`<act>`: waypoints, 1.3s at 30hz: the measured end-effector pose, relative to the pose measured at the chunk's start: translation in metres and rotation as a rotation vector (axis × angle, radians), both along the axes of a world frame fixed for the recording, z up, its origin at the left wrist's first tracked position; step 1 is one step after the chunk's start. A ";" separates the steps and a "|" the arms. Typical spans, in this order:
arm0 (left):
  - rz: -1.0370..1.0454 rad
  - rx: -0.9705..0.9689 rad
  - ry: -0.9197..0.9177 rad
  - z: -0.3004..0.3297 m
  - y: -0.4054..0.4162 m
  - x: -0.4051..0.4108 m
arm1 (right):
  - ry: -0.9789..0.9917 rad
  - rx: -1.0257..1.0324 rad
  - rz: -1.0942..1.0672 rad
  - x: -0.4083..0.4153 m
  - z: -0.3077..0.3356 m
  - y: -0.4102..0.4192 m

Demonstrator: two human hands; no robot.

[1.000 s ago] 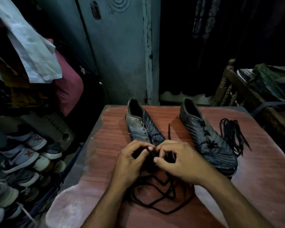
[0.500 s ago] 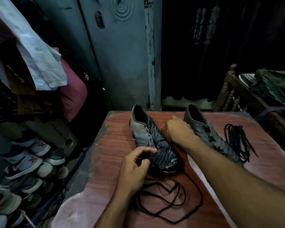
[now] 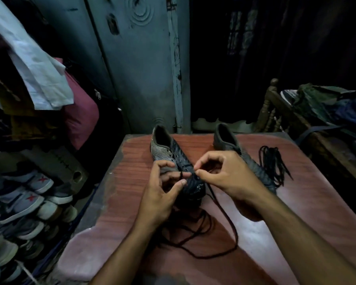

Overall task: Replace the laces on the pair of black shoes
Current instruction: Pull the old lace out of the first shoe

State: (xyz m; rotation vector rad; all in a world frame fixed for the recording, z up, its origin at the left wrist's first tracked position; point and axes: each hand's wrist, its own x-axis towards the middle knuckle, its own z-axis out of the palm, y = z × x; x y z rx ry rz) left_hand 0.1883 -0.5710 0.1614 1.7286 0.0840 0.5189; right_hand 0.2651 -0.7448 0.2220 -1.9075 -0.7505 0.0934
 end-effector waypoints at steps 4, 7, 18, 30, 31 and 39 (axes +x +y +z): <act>-0.067 0.160 -0.001 0.027 -0.027 -0.005 | 0.011 0.059 0.016 -0.015 0.019 -0.025; -0.105 0.205 -0.004 0.046 -0.045 -0.010 | 0.015 0.091 0.001 -0.021 0.029 -0.043; -0.158 0.184 0.005 0.078 -0.076 -0.021 | 0.122 0.229 0.010 -0.035 0.038 -0.082; -0.197 0.742 -0.001 0.101 -0.098 0.006 | -0.004 0.471 -0.313 -0.031 0.030 -0.120; -0.196 0.765 0.000 0.110 -0.097 0.010 | 0.040 0.541 -0.360 -0.029 0.029 -0.125; -0.392 0.945 -0.130 0.202 -0.130 0.035 | 0.355 0.887 -0.365 -0.045 0.027 -0.118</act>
